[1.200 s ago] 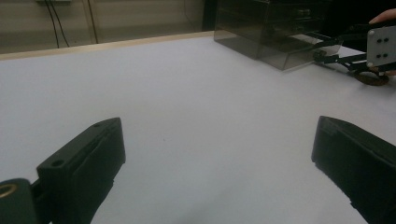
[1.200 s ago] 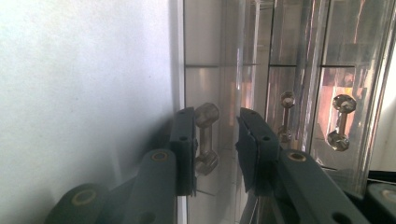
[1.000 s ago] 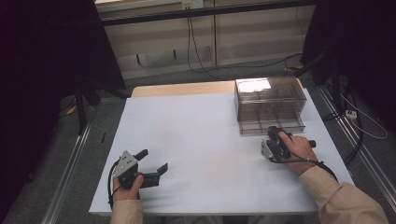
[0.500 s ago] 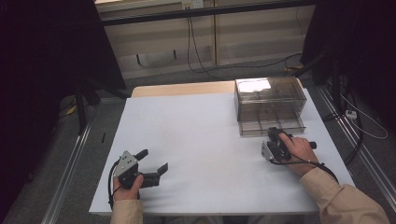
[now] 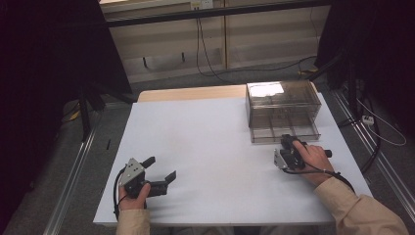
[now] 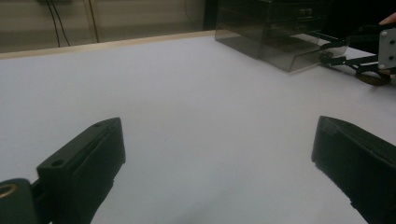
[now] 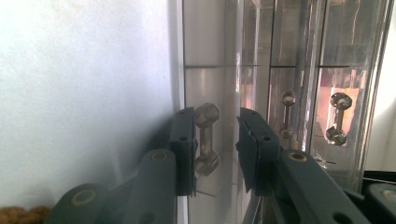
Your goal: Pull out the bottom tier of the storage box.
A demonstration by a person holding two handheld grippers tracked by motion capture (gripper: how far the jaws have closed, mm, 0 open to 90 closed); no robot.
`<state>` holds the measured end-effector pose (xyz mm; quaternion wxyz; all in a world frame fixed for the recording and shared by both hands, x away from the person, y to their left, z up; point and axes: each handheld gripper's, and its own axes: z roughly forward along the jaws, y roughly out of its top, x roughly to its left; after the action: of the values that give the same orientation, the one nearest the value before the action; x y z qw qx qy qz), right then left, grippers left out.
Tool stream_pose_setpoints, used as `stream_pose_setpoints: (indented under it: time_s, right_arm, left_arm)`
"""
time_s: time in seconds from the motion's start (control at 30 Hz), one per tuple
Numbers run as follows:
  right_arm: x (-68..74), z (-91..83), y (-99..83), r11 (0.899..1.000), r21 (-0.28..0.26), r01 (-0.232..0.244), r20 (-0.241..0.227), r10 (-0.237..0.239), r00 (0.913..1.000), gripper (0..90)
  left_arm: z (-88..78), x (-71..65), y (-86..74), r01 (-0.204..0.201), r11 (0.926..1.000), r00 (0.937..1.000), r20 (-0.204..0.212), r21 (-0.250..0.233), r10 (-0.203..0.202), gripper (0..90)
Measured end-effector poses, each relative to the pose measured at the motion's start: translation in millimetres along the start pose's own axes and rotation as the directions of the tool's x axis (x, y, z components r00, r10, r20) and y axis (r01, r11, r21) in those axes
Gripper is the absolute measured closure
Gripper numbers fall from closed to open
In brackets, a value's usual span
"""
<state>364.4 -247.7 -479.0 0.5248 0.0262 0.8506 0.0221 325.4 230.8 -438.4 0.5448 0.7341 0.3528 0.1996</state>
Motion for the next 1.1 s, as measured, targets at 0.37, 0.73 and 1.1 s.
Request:
stream_pose_setpoints:
  time_s: [0.37, 0.73, 1.1]
  right_arm:
    - [0.0, -0.7, 0.6, 1.0, -0.005, -0.004, -0.001, 0.004, 1.0, 69.3]
    - [-1.8, -1.9, 0.1, 0.999, -0.008, -0.033, -0.013, 0.033, 0.9994, 66.6]
    - [-2.7, -8.4, 0.7, 0.998, -0.01, -0.055, -0.017, 0.055, 0.9984, 63.9]
  left_arm:
    - [0.3, 0.0, 0.2, -0.002, 1.0, 1.0, -0.001, 0.0, 0.002, 2.9]
    - [0.5, 0.1, 0.1, 0.0, 1.0, 1.0, -0.004, 0.0, 0.0, 2.8]
    - [0.2, 0.6, 0.2, 0.001, 1.0, 1.0, 0.0, -0.001, -0.001, 2.9]
